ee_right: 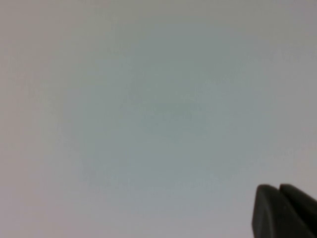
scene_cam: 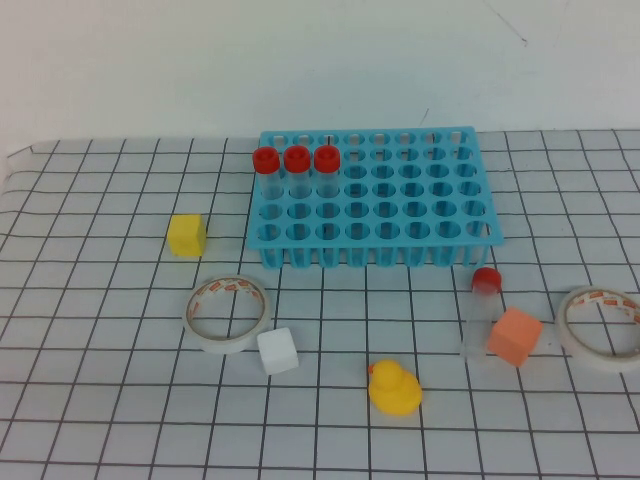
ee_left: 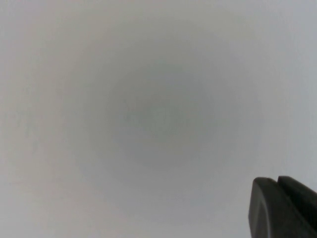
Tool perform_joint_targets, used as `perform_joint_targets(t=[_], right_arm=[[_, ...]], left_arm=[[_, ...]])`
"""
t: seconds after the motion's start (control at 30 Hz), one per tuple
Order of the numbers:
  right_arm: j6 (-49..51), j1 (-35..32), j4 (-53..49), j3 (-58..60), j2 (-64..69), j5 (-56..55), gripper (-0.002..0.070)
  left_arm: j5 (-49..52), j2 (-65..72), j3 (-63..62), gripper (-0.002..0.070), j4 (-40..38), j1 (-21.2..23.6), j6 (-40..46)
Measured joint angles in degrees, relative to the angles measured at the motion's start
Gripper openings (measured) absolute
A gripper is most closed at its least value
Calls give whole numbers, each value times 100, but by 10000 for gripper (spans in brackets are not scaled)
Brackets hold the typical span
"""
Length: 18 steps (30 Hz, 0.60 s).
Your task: Place the test tubes
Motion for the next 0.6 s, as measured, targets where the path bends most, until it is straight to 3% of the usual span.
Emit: perform_joint_targets(t=[0.17,0.2,0.47,0.6], right_arm=[[-751,0,26,-1022,829,1004,-1],[-806,0,37,-1314,1216,1530,-1],[-505,0,1176,-2321,2906,3933,-1],[-1194,0,2257,-2699,3950,5357,-1]], left_arm=[[2130,888,-1396,-1,381,0,23],[2950,1317,-1872,-1,540,0,73],[4491,2273,-2294,-1,641,0,94],[4834,2440,-2010,-1,381,0,-208]])
